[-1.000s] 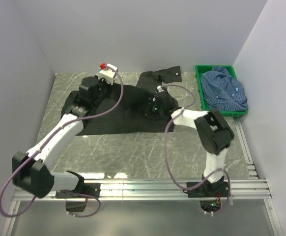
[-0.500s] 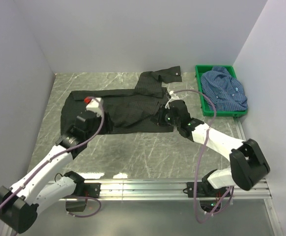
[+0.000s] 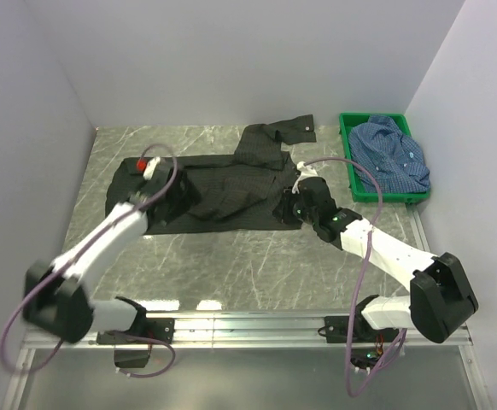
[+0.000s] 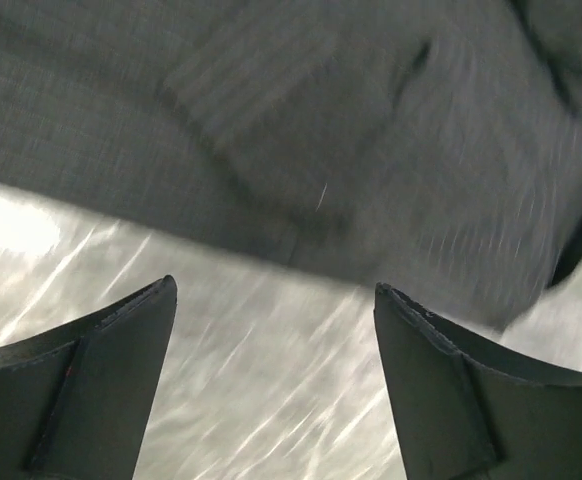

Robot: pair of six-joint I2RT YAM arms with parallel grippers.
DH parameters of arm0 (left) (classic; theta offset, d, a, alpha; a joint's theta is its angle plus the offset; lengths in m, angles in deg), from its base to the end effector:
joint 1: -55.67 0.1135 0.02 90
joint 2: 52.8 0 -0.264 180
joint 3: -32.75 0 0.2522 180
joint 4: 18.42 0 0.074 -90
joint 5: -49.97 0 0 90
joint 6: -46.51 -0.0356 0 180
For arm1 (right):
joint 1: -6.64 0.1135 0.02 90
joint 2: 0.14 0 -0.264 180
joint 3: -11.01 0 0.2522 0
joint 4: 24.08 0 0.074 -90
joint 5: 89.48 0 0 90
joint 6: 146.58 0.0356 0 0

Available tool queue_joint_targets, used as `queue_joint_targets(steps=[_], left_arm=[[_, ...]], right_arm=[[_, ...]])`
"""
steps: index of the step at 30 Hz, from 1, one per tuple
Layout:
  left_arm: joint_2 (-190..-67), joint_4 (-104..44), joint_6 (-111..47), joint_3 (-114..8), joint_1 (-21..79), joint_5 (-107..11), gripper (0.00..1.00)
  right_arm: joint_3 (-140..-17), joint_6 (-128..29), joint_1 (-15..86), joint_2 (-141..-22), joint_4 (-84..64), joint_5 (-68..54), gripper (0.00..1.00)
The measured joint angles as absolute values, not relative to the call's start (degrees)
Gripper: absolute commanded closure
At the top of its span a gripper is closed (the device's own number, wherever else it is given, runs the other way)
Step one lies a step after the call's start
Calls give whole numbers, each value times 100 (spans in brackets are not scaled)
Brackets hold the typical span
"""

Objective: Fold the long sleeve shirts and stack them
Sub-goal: Fold the shirt

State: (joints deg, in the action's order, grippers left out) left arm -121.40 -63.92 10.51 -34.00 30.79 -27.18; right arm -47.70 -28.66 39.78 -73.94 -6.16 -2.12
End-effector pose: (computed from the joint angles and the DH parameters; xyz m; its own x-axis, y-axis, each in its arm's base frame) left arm 0.2296 -0.0977 0.2712 -0.6135 -0.5850 -0.5306 -0.3791 0.8075 -0.4520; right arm 0.2350 0.1554 0.2417 -0.6739 0.1186 -0.7292 -0.2975 0.8599 0.4148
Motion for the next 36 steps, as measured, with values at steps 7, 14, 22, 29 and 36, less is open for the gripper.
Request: queue_joint_targets(steps=[7, 14, 22, 29, 36], left_arm=[[-14762, -6884, 1624, -5734, 3638, -2823, 22], [-16823, -7592, 2443, -7629, 3948, -2917, 30], [-17866, -8226, 3261, -8744, 4012, -2858, 41], [-17918, -8259, 3593, -8475, 4012, -2863, 50], [-18023, -8320, 3630, -8385, 4014, -2854, 56]], right_arm=[[-4969, -3272, 4225, -7337, -166, 341, 70], [-4966, -3410, 4420, -7158, 81, 684, 61], [-4781, -3436, 4466, -7036, 38, 774, 49], [-4667, -3395, 4466, -7068, -8, 890, 49], [-4656, -3351, 4468, -7125, -52, 886, 49]])
